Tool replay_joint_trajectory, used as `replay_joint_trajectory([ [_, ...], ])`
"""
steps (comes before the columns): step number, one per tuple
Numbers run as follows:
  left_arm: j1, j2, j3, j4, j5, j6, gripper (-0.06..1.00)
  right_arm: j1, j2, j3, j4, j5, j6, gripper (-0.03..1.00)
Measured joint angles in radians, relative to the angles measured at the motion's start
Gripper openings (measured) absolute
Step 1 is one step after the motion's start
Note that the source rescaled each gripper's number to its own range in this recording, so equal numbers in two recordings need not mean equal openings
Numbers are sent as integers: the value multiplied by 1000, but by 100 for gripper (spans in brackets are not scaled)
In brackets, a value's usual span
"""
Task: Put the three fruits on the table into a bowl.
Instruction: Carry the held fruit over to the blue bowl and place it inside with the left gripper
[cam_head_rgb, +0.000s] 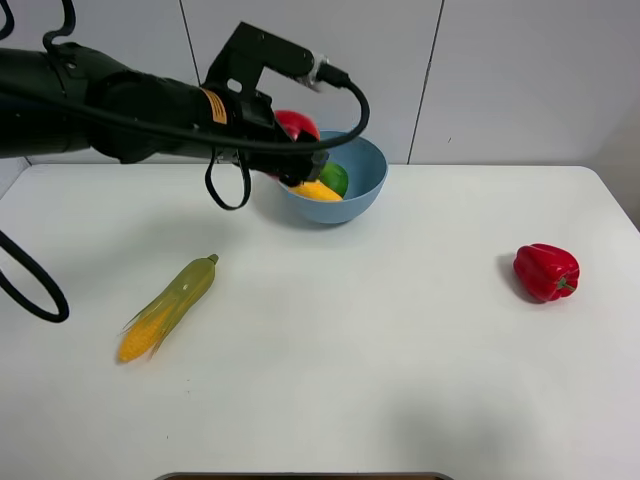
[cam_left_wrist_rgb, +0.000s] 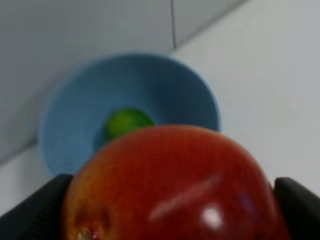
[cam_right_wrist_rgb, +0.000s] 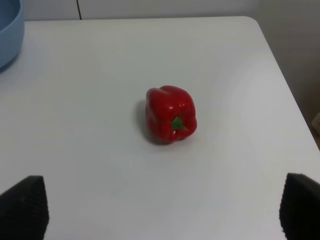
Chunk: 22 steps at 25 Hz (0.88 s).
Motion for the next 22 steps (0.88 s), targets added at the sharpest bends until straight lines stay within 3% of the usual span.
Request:
replay_joint_trajectory([
  [6,57,76,-132,45,-8,0,1,0,0,0,0,0,0,84],
  [22,64,462,-552,95,59,19,2,0,0,0,0,0,0,84],
])
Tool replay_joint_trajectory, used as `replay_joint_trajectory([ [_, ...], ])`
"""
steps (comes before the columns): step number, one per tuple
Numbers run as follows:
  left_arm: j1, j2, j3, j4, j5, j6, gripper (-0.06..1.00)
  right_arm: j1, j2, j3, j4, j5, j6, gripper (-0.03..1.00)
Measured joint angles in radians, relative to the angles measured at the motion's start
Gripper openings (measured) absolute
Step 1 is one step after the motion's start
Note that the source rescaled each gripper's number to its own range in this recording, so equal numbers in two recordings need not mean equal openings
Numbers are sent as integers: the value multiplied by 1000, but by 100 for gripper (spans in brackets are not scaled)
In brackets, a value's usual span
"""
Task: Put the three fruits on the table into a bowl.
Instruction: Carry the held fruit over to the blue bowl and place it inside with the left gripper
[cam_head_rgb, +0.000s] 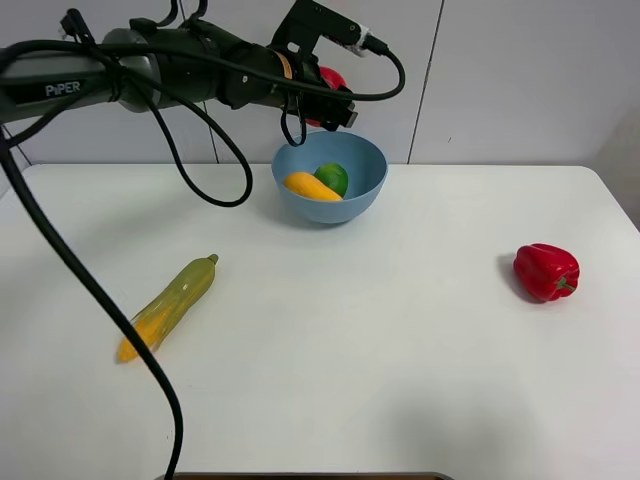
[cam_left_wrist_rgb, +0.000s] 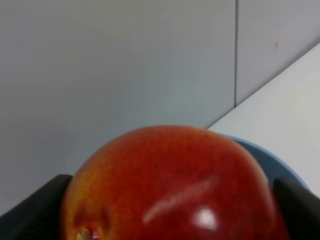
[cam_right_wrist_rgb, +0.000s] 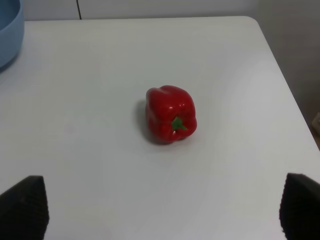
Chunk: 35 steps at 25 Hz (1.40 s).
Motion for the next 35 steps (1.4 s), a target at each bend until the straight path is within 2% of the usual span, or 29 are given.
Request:
replay_joint_trajectory([
  [5,17,85,-59,0,4,1,2,0,0,0,0,0,0,84],
  [12,22,170,-67,0,12,1,2,0,0,0,0,0,0,84],
  [29,22,209,-67,-16,7,87,2,0,0,0,0,0,0,84],
  [31,22,209,-67,-16,1,87,10,0,0,0,0,0,0,84],
  [35,22,209,-67,-16,-12,87,47,0,0,0,0,0,0,84],
])
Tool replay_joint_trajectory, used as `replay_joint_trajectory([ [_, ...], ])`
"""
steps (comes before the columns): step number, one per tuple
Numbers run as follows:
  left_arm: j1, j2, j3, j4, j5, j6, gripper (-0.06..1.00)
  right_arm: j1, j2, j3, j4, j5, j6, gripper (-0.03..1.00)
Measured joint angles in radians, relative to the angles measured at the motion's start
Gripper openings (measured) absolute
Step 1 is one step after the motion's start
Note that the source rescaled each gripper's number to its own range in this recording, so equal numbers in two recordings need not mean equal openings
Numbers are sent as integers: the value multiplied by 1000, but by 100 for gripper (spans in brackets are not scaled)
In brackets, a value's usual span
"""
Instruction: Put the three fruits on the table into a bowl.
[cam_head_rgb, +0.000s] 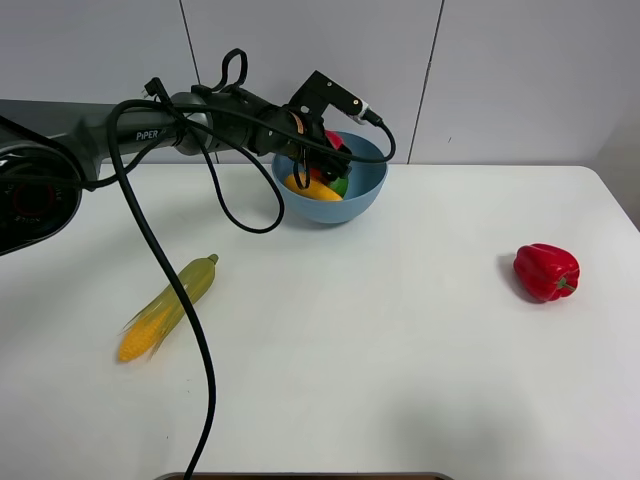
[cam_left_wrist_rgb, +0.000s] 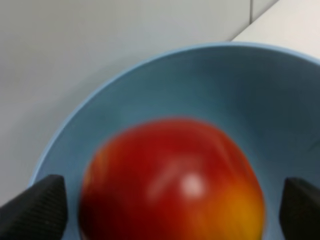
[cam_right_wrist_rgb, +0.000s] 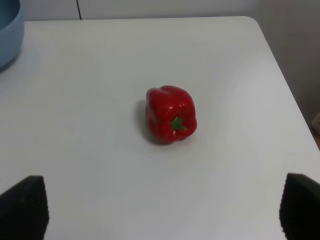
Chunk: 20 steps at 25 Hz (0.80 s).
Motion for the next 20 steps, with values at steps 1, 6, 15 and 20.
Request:
replay_joint_trajectory([
  [1,0,0,0,0,0,0,57,0,0,0,0,0,0,84],
  [6,0,-3,0,0,5,6,82,0,0,0,0,0,0,84],
  [15,0,-163,0,29,198,30,83,0,0,0,0,0,0,84],
  [20,0,-326,0,32,346,6,83,0,0,0,0,0,0,84],
])
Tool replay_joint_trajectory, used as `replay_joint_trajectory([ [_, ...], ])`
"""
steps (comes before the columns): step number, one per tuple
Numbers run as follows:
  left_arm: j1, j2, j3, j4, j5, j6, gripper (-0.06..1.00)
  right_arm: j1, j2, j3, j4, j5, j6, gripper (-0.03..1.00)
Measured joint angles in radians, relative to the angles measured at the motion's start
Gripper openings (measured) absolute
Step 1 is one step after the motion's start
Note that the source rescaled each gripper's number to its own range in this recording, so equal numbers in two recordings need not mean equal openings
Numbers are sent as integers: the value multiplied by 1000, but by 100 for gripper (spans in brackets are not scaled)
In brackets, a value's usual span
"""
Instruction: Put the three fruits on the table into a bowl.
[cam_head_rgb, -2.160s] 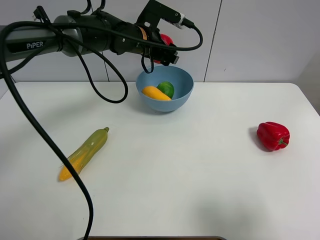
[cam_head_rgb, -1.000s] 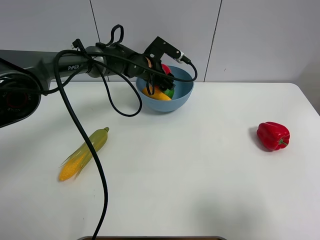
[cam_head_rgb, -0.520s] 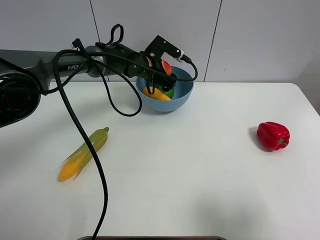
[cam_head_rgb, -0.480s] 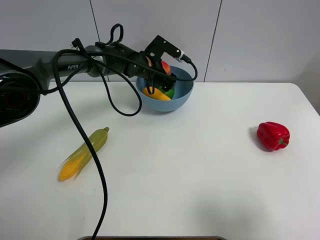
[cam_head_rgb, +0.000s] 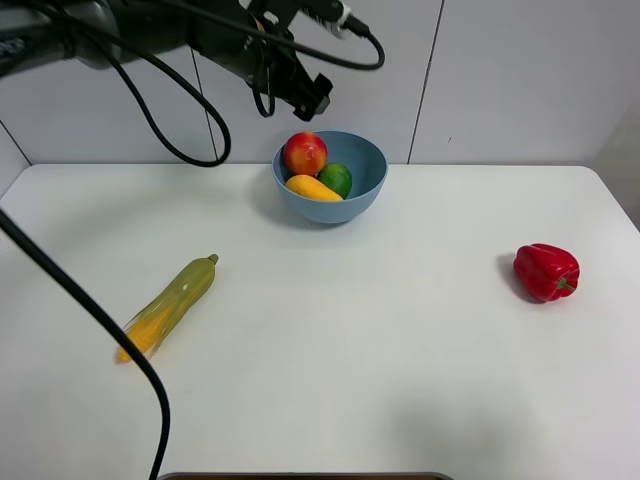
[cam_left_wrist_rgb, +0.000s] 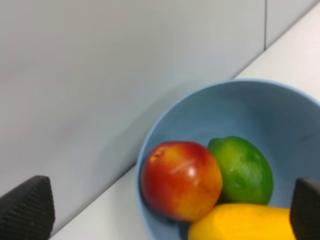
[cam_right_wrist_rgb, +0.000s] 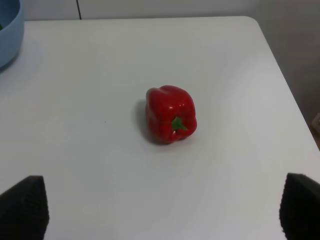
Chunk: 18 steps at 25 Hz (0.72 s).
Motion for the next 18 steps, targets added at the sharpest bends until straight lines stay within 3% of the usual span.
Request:
replay_joint_trajectory([
  [5,0,-155,0,30,153,-56,84,0,0,0,0,0,0,84],
  [9,27,-289,49,65,210,-116,84,0,0,0,0,0,0,84],
  [18,194,-581,229,85,288,-142,84,0,0,0,0,0,0,84],
])
